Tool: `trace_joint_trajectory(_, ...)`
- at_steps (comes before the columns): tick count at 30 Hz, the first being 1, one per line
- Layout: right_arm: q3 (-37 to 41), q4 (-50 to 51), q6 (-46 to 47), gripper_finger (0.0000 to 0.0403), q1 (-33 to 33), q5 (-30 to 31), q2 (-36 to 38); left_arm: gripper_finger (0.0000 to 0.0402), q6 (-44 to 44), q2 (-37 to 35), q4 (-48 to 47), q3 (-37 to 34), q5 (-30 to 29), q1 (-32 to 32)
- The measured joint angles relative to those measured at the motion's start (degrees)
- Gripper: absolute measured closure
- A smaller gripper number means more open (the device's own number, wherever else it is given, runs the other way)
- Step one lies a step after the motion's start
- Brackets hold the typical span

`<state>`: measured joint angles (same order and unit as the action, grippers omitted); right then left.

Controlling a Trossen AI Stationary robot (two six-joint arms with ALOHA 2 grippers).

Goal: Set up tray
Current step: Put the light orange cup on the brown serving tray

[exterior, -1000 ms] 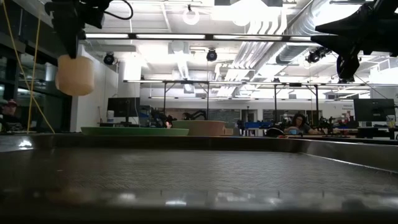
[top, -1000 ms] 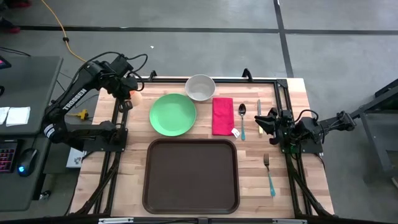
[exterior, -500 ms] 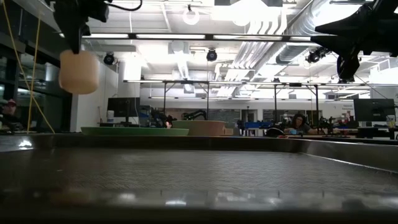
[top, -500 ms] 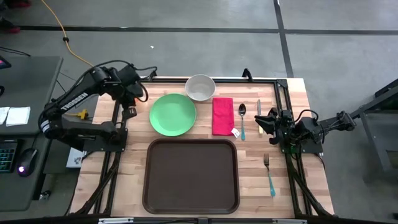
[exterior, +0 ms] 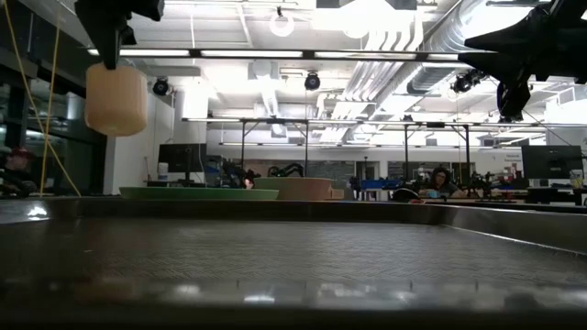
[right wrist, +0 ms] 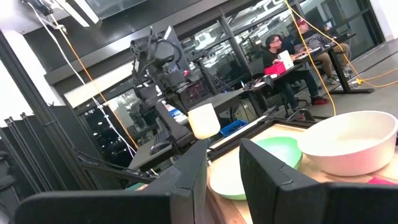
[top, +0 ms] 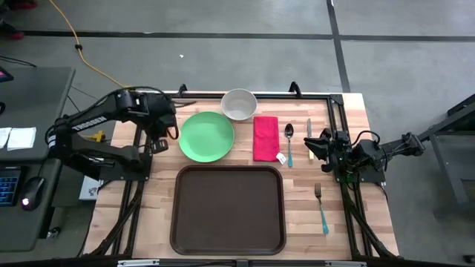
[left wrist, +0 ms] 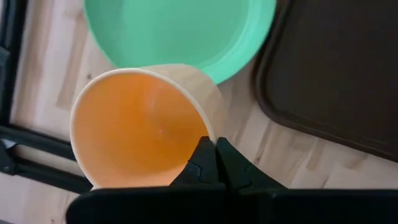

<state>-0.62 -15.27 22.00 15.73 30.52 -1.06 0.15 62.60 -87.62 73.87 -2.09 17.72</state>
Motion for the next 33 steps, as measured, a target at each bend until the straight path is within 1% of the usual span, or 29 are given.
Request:
trace_joint_trajectory(6, 0.0, 0.0, 0.0, 0.0329, 0.0, 0.0, 0.0, 0.0391, -4.8, 2.6, 1.0, 0.0, -0.2, -6.2)
trace_joint_trajectory(12, 0.0, 0.0, 0.0, 0.0329, 0.0, 0.0, 0.0, 0.0391, -7.3, 5.1, 2.8, 0.0, -0.2, -10.9)
trace_joint_trajectory(17, 0.0, 0.0, 0.0, 0.0329, 0.0, 0.0, 0.0, 0.0391, -9.3, 5.7, 5.1, 0.0, -0.3, -13.3)
trace_joint_trajectory(24, 0.0, 0.0, 0.0, 0.0329, 0.0, 0.0, 0.0, 0.0391, -12.9, 6.0, 5.8, 0.0, -0.3, -16.3)
trace_joint_trajectory(33, 0.0, 0.0, 0.0, 0.0329, 0.0, -0.1, 0.0, 0.0391, -19.8, 7.1, 8.9, 0.0, -0.7, -22.4)
